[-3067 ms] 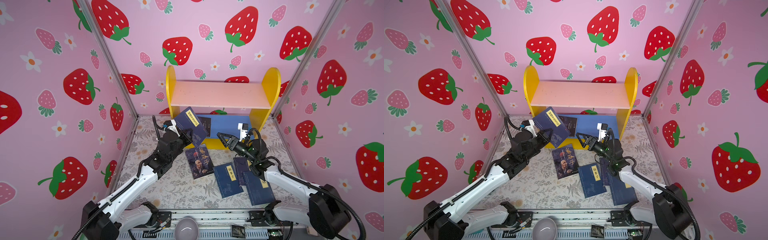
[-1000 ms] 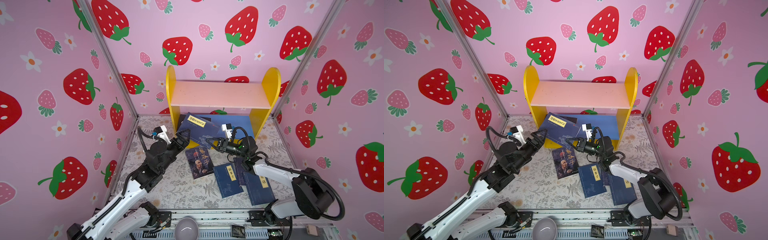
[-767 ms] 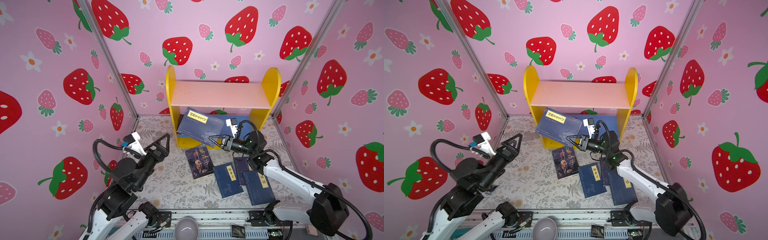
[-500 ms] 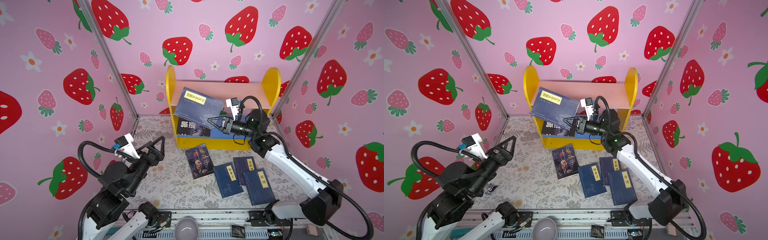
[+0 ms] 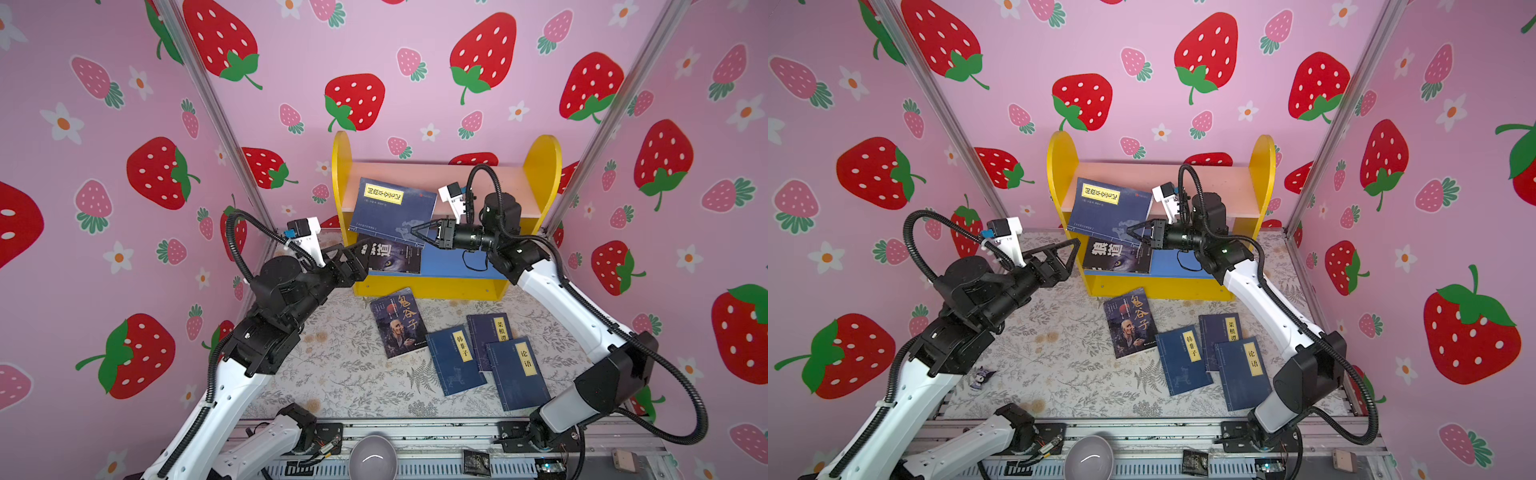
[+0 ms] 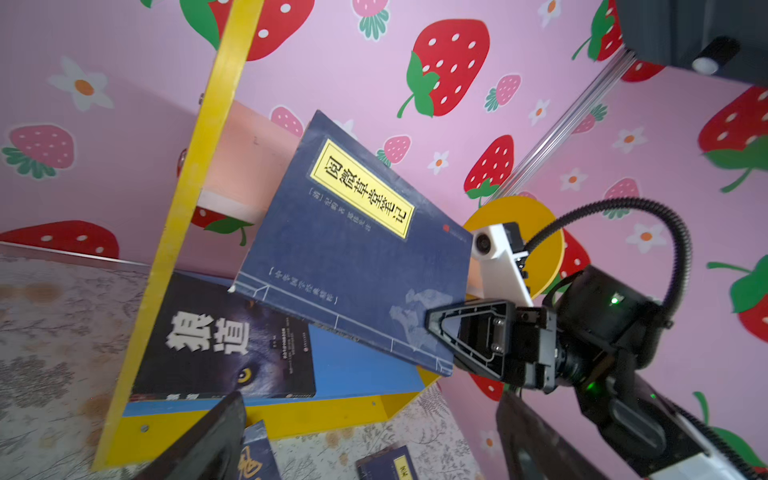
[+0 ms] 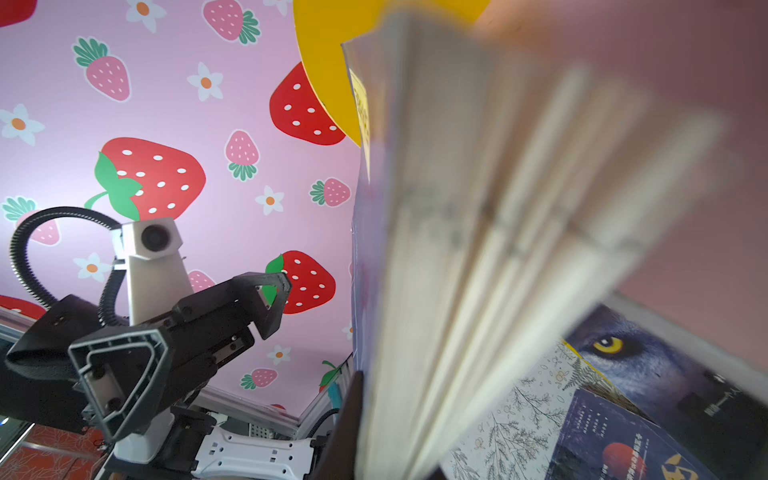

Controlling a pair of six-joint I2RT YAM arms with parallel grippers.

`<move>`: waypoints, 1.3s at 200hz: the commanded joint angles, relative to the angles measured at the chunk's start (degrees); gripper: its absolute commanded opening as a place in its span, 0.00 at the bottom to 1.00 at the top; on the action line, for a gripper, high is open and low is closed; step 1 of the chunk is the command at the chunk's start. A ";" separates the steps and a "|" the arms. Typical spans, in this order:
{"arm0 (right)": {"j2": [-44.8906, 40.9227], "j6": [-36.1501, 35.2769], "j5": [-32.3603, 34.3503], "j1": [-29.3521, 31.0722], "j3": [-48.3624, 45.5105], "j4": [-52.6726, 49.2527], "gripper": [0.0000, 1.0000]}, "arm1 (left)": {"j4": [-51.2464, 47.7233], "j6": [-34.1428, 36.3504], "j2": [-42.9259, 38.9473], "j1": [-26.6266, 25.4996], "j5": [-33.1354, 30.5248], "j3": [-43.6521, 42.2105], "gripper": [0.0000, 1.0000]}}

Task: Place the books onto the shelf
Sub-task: 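Raise the dark blue book with both grippers toward the upper pink shelf, then lower the dark blue book onto the upper pink shelf with both grippers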

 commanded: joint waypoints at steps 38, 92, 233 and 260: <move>-3.06 3.39 -3.56 -0.33 -1.03 8.14 0.04 | 9.99 -11.75 5.68 7.03 17.03 2.89 0.93; -3.57 4.01 -4.17 -1.20 -1.60 9.24 0.04 | 10.72 -14.09 7.25 8.74 18.82 3.22 0.92; 0.46 11.88 -5.32 -1.21 -0.48 20.78 0.12 | 28.95 -23.92 16.75 9.00 15.67 5.29 0.28; 2.12 11.66 -1.41 -1.23 0.97 22.46 0.35 | 30.59 -26.82 17.82 9.00 10.56 5.61 0.08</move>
